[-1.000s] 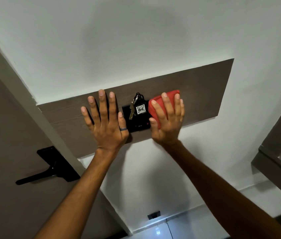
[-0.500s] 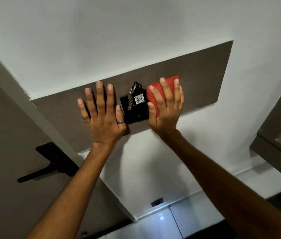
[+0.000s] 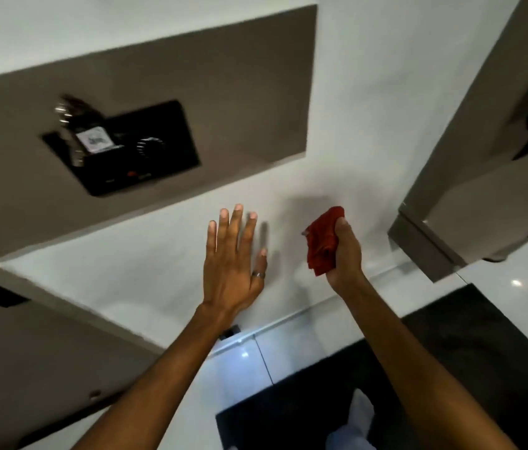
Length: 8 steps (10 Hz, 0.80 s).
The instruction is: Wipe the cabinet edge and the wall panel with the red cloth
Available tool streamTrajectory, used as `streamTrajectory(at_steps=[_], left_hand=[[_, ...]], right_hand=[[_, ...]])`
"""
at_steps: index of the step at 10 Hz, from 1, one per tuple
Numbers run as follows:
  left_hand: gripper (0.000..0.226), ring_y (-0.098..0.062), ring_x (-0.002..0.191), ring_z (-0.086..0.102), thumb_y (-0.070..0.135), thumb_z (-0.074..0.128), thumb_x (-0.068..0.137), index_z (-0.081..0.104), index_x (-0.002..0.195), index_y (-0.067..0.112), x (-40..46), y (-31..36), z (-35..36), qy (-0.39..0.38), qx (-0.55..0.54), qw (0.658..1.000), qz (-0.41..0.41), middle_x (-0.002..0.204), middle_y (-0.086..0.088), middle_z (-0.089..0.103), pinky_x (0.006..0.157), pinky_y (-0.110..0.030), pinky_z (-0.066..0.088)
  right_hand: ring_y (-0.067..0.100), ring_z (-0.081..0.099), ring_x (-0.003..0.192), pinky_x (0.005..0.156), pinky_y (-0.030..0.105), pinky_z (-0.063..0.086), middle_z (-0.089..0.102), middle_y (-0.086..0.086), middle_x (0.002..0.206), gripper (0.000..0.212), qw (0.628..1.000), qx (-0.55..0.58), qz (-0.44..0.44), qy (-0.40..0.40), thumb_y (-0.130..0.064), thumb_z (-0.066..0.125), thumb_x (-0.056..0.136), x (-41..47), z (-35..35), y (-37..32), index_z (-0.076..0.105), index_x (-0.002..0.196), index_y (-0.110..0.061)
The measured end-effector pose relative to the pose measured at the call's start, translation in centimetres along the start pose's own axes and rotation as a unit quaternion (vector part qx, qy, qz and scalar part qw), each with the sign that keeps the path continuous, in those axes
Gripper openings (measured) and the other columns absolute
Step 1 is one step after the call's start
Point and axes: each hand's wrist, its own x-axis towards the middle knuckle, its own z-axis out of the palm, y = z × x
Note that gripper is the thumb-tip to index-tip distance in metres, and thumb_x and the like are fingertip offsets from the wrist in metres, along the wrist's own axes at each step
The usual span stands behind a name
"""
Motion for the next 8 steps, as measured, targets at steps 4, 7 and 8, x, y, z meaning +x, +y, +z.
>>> streamTrajectory(at_steps=[4,7,8], left_hand=[[0.069,-0.032,0.158,-0.005,0.053,0.023,0.107,0.013,0.163,0.013,8.9,20.0,18.3,-0.269,0.026,0.963,-0.001,0.171,-0.012,0.005,0.130,-0.048,-0.001],[0.076,-0.030,0.158,-0.006,0.060,0.011,0.103,0.011,0.163,0.013,9.9,23.5,21.2,-0.299,0.060,0.952,0.004,0.170,-0.012,0.004,0.129,-0.048,-0.003],[0.076,-0.029,0.158,-0.006,0.060,0.017,0.104,0.010,0.163,0.012,10.0,23.5,20.1,-0.270,0.063,0.961,0.000,0.171,-0.012,0.003,0.130,-0.046,-0.003]], right_hand=[[0.012,0.070,0.106,0.092,0.034,0.059,0.074,-0.013,0.113,0.046,0.876,-0.430,-0.207,0.072,-0.057,0.047,0.107,17.7,-28.6,-14.3,0.063,0.128,-0.018],[0.035,-0.001,0.164,0.133,0.062,-0.001,0.007,0.010,0.177,0.062,0.570,-0.813,-0.099,-0.070,-0.052,0.015,0.111,24.3,-37.2,-10.5,0.013,0.167,-0.024],[0.037,0.003,0.164,0.133,0.062,-0.001,0.010,0.011,0.176,0.069,0.599,-0.786,-0.150,-0.030,-0.055,0.014,0.106,23.3,-35.8,-10.6,0.018,0.166,-0.023]])
